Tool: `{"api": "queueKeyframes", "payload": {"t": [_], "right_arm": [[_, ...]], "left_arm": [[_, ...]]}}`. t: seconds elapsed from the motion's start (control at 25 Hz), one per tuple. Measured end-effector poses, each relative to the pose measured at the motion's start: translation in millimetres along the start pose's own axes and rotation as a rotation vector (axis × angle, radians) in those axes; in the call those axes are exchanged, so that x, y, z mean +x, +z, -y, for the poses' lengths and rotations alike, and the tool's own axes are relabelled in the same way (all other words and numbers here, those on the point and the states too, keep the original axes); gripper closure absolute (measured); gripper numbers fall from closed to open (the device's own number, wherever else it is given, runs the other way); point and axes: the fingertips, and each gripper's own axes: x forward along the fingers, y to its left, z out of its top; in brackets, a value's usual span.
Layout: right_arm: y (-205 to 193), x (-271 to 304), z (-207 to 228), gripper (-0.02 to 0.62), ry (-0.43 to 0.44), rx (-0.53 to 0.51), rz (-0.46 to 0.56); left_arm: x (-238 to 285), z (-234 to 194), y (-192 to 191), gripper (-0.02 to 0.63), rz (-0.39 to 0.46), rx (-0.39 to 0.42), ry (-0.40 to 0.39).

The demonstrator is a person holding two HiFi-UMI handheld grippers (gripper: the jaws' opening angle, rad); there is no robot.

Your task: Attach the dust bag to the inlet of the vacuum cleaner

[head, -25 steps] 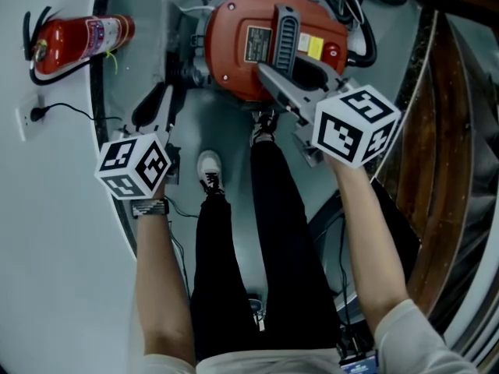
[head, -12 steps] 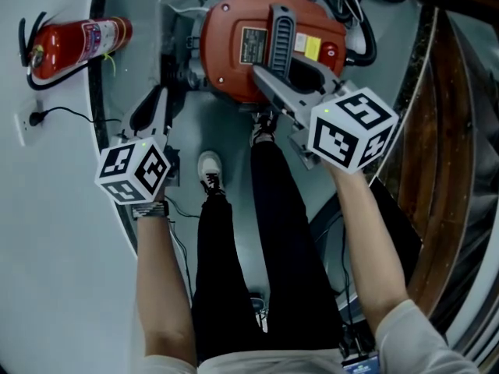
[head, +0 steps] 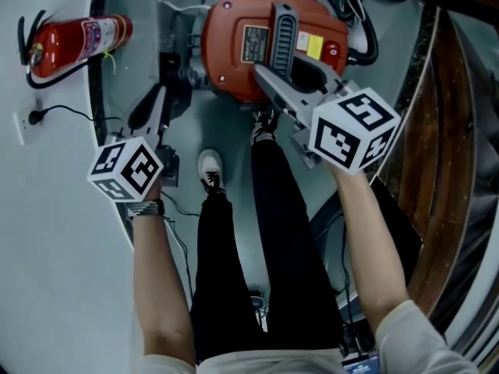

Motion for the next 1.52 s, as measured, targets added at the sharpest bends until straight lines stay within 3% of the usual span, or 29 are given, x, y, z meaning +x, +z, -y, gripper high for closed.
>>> {"api": "queueKeyframes", "payload": {"t": [0.36, 1.52], "right_arm": [[-1.2, 1.4, -0.5, 0.414, 0.000, -0.008, -0.009], [-1.8, 2.2, -0.6, 0.413, -0.010, -0.018, -0.017]], "left_arm": [[0.3, 1.3, 0.7, 0.571, -0.010, -0.012, -0.008], [5.6, 16.8, -2.7, 0.569, -0.066, 0.060, -0.054]]}}
